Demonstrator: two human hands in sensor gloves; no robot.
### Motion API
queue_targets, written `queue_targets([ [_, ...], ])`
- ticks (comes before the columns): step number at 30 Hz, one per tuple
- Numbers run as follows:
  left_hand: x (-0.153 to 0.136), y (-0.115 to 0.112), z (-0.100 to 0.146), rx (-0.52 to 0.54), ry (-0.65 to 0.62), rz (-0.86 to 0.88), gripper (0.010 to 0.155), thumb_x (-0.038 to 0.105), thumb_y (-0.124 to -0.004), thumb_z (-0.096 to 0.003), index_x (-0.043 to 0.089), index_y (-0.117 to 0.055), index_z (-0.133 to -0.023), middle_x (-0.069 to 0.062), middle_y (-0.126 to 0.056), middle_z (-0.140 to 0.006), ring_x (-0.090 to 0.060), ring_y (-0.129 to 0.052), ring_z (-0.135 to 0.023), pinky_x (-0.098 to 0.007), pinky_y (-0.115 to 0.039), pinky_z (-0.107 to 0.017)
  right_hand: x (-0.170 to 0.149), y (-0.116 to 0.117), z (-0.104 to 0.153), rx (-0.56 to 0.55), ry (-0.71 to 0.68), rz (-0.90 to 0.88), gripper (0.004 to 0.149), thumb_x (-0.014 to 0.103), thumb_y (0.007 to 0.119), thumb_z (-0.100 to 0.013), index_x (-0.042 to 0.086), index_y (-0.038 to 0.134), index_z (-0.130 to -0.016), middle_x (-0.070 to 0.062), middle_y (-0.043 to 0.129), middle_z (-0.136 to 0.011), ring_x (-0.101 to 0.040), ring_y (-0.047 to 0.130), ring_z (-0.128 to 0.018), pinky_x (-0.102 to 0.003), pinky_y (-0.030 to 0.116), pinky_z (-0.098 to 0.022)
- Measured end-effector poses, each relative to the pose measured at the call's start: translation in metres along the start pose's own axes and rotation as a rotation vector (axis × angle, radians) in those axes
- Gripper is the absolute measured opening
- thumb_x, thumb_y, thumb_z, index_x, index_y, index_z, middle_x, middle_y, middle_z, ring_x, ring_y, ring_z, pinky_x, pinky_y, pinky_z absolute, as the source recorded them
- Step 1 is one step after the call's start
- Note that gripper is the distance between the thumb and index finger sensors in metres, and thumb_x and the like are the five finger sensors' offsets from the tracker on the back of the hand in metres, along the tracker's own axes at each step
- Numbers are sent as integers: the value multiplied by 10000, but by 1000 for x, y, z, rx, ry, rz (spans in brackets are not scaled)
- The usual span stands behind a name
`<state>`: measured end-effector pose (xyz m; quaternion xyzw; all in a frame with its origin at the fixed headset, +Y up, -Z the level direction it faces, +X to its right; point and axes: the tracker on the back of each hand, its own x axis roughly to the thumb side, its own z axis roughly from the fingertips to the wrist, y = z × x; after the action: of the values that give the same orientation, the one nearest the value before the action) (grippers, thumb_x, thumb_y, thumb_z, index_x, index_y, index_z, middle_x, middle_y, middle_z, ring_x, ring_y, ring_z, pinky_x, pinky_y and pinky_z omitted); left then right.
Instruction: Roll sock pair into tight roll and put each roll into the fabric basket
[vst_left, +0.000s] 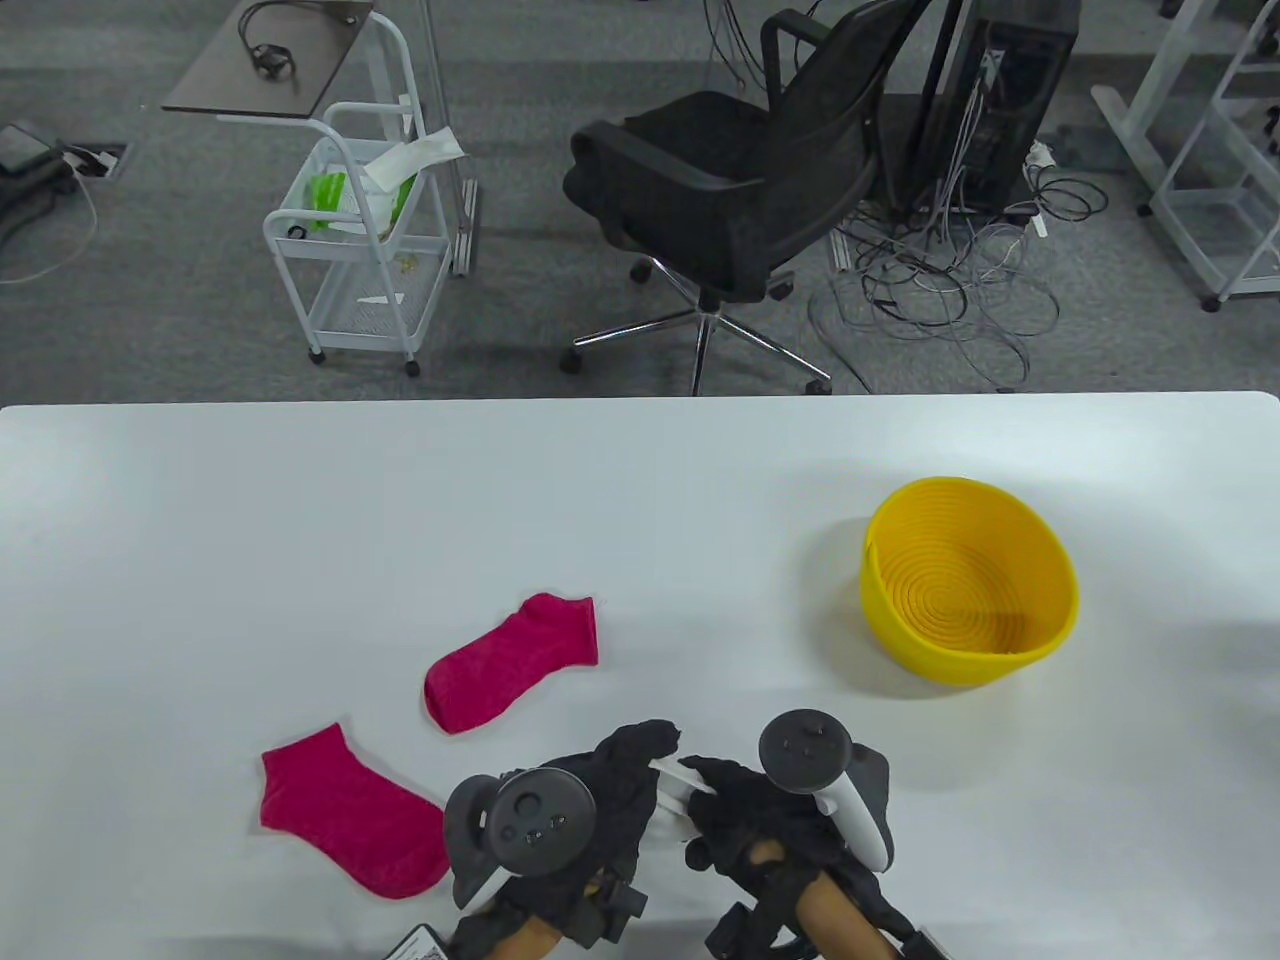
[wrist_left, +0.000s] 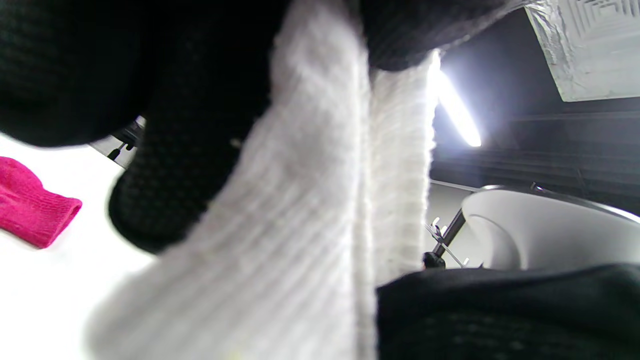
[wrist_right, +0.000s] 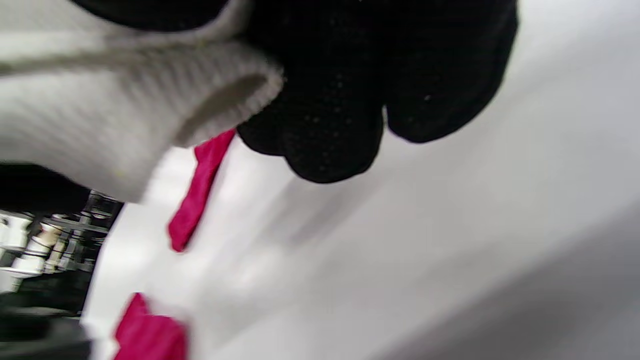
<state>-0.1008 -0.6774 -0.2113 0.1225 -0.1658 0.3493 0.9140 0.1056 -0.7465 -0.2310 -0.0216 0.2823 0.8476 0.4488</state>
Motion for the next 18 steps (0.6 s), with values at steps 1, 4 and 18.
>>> queue_targets([
  [1, -5, 2, -1, 14, 24, 20, 427, 339, -735, -401, 226, -891, -783, -203, -1068, -667, -278, -1209, -247, -459, -963, -197, -2, -2, -1, 45, -16, -87, 490, 362, 695, -467, 202, 675, -930, 36, 958, -773, -102, 1074, -576, -416, 899, -467],
  [4, -22, 6, -5, 46, 101, 137, 429, 340, -738, -403, 227, -891, -787, -204, -1064, -673, -275, -1210, -252, -459, -961, -196, 0, -8, 3, 89, -94, -250, 478, 335, 700, -480, 223, 653, -943, 24, 927, -819, -106, 1054, -635, -405, 885, -505],
  [18, -73, 2, -9, -132, 405, 487, 462, 366, -760, -416, 269, -872, -854, -70, -1054, -682, -243, -1143, -368, -464, -926, -279, 33, -3, 27, 154, -459, -3, 469, 355, 754, -473, 258, 682, -926, 47, 908, -865, -114, 1002, -730, -419, 800, -605],
])
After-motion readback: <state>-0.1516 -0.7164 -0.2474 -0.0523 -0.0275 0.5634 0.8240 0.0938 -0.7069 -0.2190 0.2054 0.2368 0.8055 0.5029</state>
